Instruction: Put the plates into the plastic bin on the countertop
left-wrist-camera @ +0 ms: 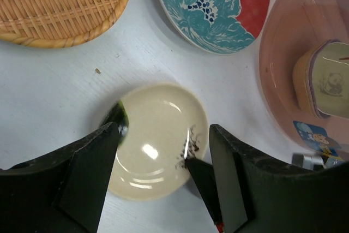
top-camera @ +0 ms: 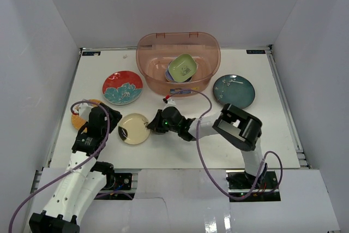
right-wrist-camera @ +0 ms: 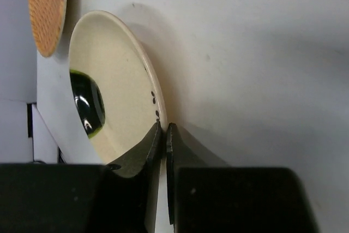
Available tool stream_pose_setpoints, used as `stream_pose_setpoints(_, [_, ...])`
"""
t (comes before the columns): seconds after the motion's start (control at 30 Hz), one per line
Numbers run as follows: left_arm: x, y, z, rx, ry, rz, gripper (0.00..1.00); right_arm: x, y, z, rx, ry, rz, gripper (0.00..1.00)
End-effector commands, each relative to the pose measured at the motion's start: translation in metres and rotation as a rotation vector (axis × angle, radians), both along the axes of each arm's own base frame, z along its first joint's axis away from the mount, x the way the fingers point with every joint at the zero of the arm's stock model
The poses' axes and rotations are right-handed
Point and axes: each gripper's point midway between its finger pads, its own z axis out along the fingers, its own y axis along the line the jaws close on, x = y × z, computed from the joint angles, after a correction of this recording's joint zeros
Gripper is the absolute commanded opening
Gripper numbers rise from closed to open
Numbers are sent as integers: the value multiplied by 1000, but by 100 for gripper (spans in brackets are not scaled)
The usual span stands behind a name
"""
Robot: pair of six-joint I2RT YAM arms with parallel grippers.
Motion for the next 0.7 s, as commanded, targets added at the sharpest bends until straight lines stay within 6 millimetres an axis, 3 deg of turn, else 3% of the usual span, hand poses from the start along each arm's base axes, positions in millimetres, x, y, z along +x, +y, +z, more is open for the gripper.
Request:
stream_pose_setpoints(0.0, [6,-5,-8,-26,10,2,77,10,-31,75,65,-207,-23,8])
stream_pose_setpoints(0.07, [11,-7,-12,-36,38,13,77,23,-60,97,43,-301,-78,8])
stream_pose_setpoints(0.1, [13,-10,-11,-49,45,7,76,29,-74,133,59,-390,-90,8])
stream_pose_setpoints(0.13, [15,-12,-11,-62,49,9,75,50,-96,144,43,-417,-142,8])
stream_pose_setpoints(0.17, [18,-14,-10,-79,54,16,74,58,-113,172,71,-456,-166,8])
stream_pose_setpoints(0.23, [22,-17,-9,-104,44,14,73,95,-152,190,35,-509,-191,8])
stream_pose_setpoints(0.27, [23,-17,-10,-107,46,19,73,106,-163,200,13,-533,-206,8])
stream_pose_setpoints(0.3, [25,-16,-11,-111,43,31,73,122,-170,230,13,-598,-227,8])
stream_pose_setpoints(0.37, [28,-12,-13,-98,47,59,73,149,-192,239,-118,-672,-246,8])
stream_pose_setpoints(0.4, [28,-10,-15,-100,53,69,73,167,-193,259,-141,-717,-265,8])
stream_pose_setpoints(0.43, [28,-10,-17,-104,62,75,73,184,-208,257,-227,-738,-291,8])
stream_pose_setpoints(0.5, [25,-11,-22,-120,96,85,73,214,-216,268,-294,-771,-330,8])
stream_pose_setpoints(0.53, [24,-11,-24,-126,107,84,73,231,-233,266,-358,-773,-376,8])
stream_pose_setpoints(0.57, [22,-10,-27,-124,121,91,74,245,-236,252,-397,-752,-380,8])
stream_pose_setpoints(0.6, [19,-7,-32,-113,145,102,74,255,-242,251,-424,-753,-394,8])
stream_pose_setpoints(0.63, [17,-2,-36,-96,155,122,74,269,-253,267,-457,-783,-456,8])
stream_pose_setpoints(0.67, [16,5,-39,-74,163,146,77,280,-254,249,-536,-780,-438,8])
